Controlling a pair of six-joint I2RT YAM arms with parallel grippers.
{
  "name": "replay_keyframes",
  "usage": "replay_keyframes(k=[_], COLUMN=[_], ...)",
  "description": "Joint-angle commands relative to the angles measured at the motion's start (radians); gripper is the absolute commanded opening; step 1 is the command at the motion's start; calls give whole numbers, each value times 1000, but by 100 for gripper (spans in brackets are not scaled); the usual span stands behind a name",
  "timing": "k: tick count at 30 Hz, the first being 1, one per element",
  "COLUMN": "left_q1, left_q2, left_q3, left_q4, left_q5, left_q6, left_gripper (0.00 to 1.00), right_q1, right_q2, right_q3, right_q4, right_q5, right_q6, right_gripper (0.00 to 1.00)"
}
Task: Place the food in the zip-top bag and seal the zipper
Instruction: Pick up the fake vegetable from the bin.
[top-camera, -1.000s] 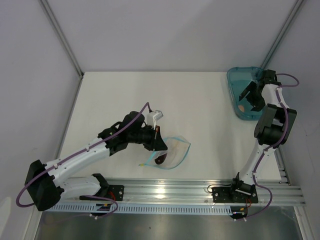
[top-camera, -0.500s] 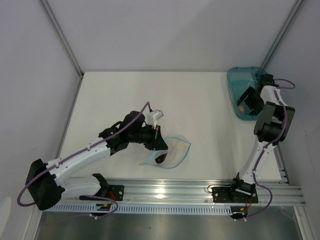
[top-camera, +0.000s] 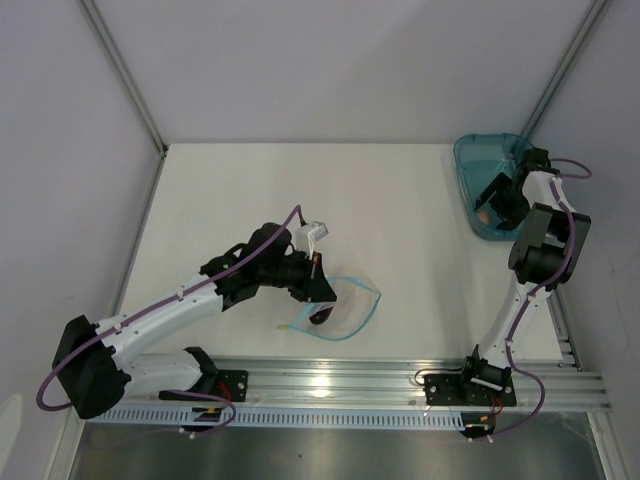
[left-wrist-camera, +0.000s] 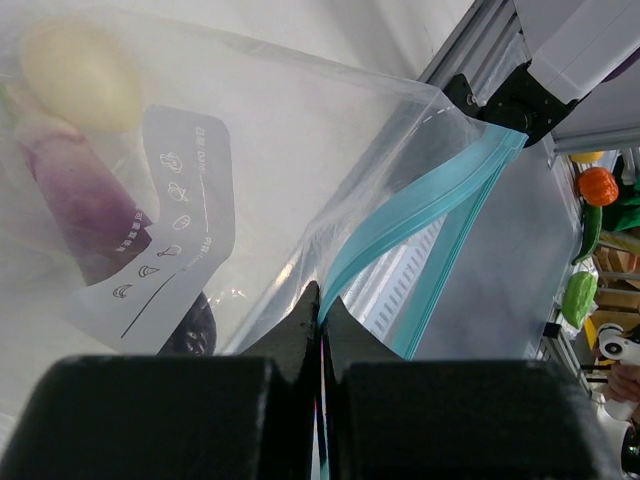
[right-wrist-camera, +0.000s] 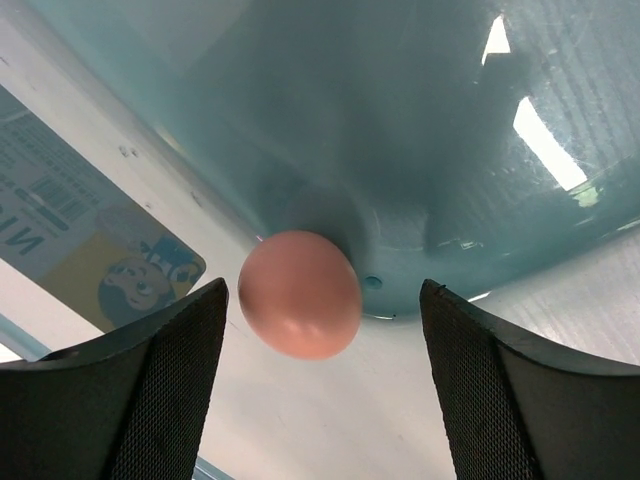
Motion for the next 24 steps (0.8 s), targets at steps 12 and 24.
replay_keyframes(k=[12,24], left_q1=[11,11], left_q2=[20,7], left_q3=[4,6], left_q4=[55,42], left_q5=[41,33], left_q6=[-14,-11], left_gripper=[1,1], right_q1=[21,32], right_q2=[20,29], right_q3=[-4,-33], right_q4=[0,21], right_q5=[-30,-19], right_q6=[20,31], right_gripper=[73,55])
